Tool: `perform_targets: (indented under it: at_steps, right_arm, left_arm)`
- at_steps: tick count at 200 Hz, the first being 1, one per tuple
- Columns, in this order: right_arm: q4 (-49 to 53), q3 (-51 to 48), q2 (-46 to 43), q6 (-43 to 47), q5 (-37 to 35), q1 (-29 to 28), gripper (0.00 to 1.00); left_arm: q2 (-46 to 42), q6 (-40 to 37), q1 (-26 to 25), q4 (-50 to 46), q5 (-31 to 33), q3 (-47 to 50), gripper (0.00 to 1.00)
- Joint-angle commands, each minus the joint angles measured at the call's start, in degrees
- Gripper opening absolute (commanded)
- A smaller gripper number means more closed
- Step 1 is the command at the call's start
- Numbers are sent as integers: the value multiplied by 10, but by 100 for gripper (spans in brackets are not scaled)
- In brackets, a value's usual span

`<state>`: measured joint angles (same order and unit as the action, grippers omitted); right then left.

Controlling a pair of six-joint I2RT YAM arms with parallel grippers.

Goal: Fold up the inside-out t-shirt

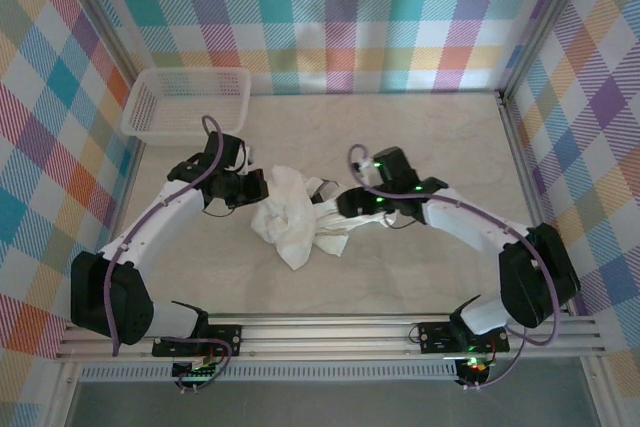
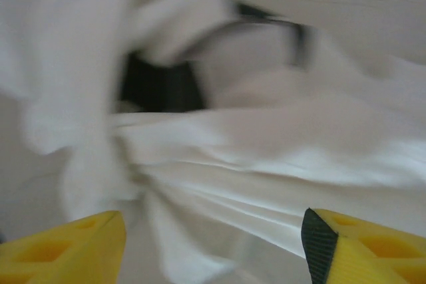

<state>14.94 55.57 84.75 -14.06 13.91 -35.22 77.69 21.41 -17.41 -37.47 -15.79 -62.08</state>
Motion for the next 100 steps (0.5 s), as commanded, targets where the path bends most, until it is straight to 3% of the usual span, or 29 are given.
perform_targets:
  at_steps: [1,10,18,31,44,53,100]
  right_arm:
    - [-20,32,83,-25,33,-33,73]
    - [-25,40,118,-54,28,-34,71]
    - [-27,46,146,-71,27,-34,63]
    - [-15,67,167,-74,54,-34,43]
    - [-32,67,146,-69,84,-34,12]
    - [-42,62,120,-60,87,-33,0]
    - [13,55,-6,-43,3,8,0]
  left_arm:
    - [-31,4,5,-19,10,-27,0]
    - [-39,3,5,-29,20,-33,0]
    - [-46,2,6,-36,26,-38,0]
    - [-57,0,6,-47,33,-47,0]
    - [-69,-3,8,-56,38,-60,0]
    - [-76,-3,8,-63,42,-70,0]
    - [-101,-28,11,-126,80,-157,0]
